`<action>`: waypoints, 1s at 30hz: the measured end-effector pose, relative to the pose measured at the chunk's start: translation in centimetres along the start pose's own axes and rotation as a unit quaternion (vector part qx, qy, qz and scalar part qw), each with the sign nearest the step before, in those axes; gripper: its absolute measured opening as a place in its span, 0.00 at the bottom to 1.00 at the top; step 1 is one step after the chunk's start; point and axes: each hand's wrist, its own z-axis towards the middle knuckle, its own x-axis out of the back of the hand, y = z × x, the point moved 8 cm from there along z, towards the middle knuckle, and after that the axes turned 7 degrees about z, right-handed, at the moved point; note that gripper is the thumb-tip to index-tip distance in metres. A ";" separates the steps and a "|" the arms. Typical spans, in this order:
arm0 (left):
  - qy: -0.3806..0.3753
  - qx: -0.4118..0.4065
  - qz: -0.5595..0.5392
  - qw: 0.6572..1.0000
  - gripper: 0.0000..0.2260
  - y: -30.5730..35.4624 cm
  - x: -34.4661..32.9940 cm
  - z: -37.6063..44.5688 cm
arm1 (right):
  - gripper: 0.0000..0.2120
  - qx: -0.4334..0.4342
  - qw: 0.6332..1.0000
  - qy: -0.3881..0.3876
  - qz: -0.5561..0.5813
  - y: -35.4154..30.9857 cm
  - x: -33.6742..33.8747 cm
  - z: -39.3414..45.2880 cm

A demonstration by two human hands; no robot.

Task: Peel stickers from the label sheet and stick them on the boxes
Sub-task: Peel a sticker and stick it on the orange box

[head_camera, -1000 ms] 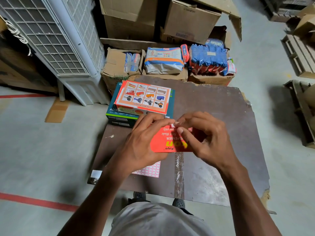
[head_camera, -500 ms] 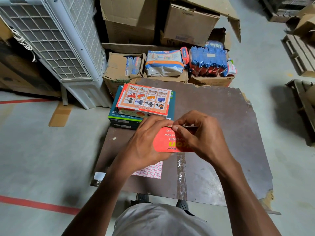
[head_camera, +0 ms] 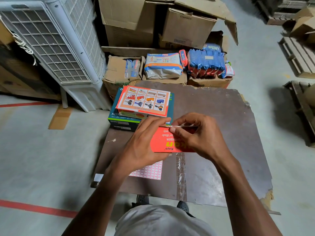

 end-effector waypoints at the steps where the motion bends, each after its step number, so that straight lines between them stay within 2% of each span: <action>1: 0.006 -0.010 0.005 1.000 0.38 0.2 0.1 0.0 | 0.07 0.003 1.000 0.005 -0.004 -0.1 0.0 0.0; 5: 0.012 -0.022 0.011 1.000 0.34 0.4 0.4 0.0 | 0.10 0.005 1.000 -0.006 0.021 -0.3 0.0 0.1; 9: 0.031 0.000 0.003 1.000 0.34 0.1 1.3 0.0 | 0.21 -0.042 0.995 0.005 0.093 0.8 1.0 0.0; 12: 0.039 0.001 0.003 0.999 0.34 0.0 1.6 0.1 | 0.31 -0.100 0.974 -0.021 0.203 1.8 0.4 -0.4; 14: 0.039 0.005 0.006 0.999 0.34 -0.3 1.6 0.1 | 0.38 -0.091 0.963 -0.060 0.248 1.5 -0.1 -0.8; 16: 0.042 0.013 0.003 0.999 0.34 -0.7 1.8 0.0 | 0.47 -0.047 0.958 -0.128 0.251 0.9 -0.7 -1.3; 18: 0.044 0.017 -0.015 0.999 0.34 -1.1 2.1 0.0 | 0.57 -0.011 0.964 -0.179 0.198 0.7 -1.0 -1.7; 20: 0.033 0.020 -0.025 0.999 0.36 -1.4 2.1 0.0 | 0.64 0.007 0.974 -0.177 0.138 1.1 -1.1 -1.5; 23: 0.021 0.029 -0.022 0.999 0.38 -1.6 1.6 0.3 | 0.64 0.001 0.983 -0.137 0.125 1.7 -1.1 -0.9; 26: 0.004 0.056 -0.039 0.998 0.41 -2.2 1.4 0.3 | 0.57 0.007 0.985 -0.103 0.141 1.8 -0.7 -0.7; 30: -0.016 0.081 -0.067 0.994 0.41 -3.0 1.3 0.2 | 0.50 0.008 0.989 -0.094 0.115 2.3 -0.4 -0.8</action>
